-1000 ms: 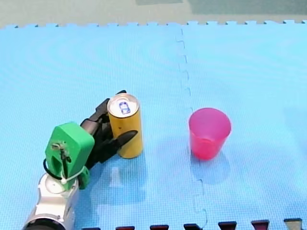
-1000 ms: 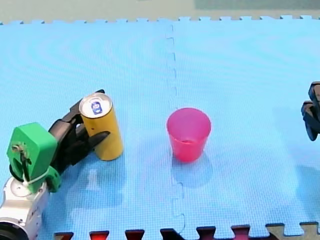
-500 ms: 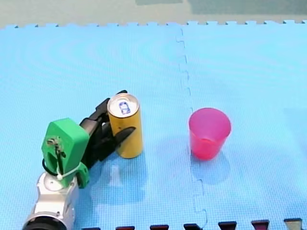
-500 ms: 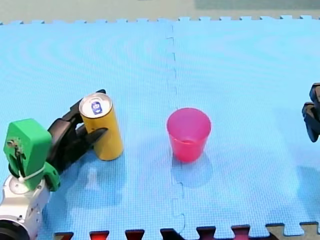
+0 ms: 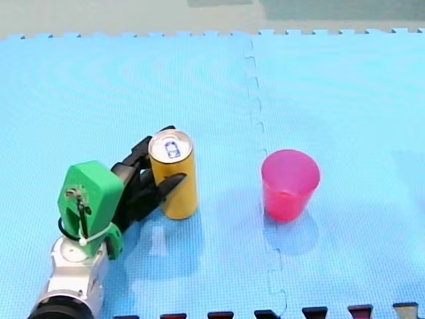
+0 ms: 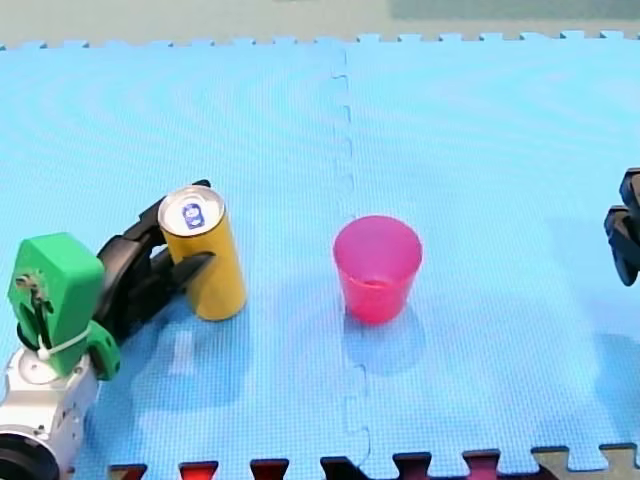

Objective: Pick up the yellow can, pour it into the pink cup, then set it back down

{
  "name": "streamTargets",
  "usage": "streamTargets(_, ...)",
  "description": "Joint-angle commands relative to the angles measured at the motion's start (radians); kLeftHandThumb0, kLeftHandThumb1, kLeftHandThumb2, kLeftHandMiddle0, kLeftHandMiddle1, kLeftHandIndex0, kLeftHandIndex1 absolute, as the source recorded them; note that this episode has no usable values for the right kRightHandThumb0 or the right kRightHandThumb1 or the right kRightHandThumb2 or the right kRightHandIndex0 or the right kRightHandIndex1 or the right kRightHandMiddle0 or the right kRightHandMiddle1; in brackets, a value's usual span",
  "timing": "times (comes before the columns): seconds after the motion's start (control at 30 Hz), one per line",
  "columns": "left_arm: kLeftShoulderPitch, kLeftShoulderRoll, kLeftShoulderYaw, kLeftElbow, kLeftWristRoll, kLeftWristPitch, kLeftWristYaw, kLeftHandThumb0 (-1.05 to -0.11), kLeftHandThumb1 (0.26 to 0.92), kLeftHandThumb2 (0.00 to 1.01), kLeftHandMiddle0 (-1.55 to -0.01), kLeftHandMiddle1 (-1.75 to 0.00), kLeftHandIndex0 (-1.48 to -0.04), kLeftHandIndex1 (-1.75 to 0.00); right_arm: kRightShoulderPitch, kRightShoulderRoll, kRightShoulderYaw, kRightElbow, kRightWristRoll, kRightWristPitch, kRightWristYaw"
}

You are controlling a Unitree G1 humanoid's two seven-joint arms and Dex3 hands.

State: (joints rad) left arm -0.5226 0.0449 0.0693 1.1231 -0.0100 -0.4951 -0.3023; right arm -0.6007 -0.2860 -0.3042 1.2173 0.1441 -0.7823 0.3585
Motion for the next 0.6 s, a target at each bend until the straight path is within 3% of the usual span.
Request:
streamTargets(0.0,-0.006,0.009,-0.014,0.003,0.025,-0.01,0.042,-0.996,0.887,0.01,-0.48,-0.07,-0.42,-0.04,0.003,-0.001,-0.001,-0.003,0.004,-0.002,-0.002)
streamTargets(0.1,-0.016,-0.001,0.002,0.003,0.007,0.036,0.052,-0.734,0.747,0.0,-0.72,-0.05,-0.65,-0.03,0.004,0.001,-0.001,-0.005,0.003,-0.003,-0.003)
streamTargets(0.17,-0.023,-0.007,0.017,-0.004,-0.018,0.084,0.043,-0.65,0.719,0.0,-0.8,-0.06,-0.7,-0.03,0.004,0.002,0.0,-0.006,0.003,-0.002,-0.004)
streamTargets(0.37,-0.02,-0.007,0.012,-0.055,-0.021,0.165,0.062,-0.614,0.715,0.0,-0.93,-0.05,-0.77,-0.03,0.003,0.004,0.0,-0.008,0.005,0.002,-0.004)
streamTargets(0.43,-0.013,-0.009,0.01,-0.077,-0.016,0.186,0.083,-0.539,0.73,0.0,-1.13,-0.09,-1.0,-0.06,0.004,0.004,0.0,-0.009,0.005,0.003,-0.004)
streamTargets(0.5,-0.006,-0.01,0.003,-0.095,-0.001,0.196,0.124,-0.51,0.742,0.0,-1.26,-0.09,-1.13,-0.06,0.003,0.004,0.0,-0.01,0.005,0.003,-0.005)
streamTargets(0.57,0.001,-0.01,-0.005,-0.106,0.015,0.196,0.158,-0.416,0.758,0.0,-1.37,-0.09,-1.26,-0.06,0.003,0.004,0.001,-0.01,0.004,0.004,-0.007)
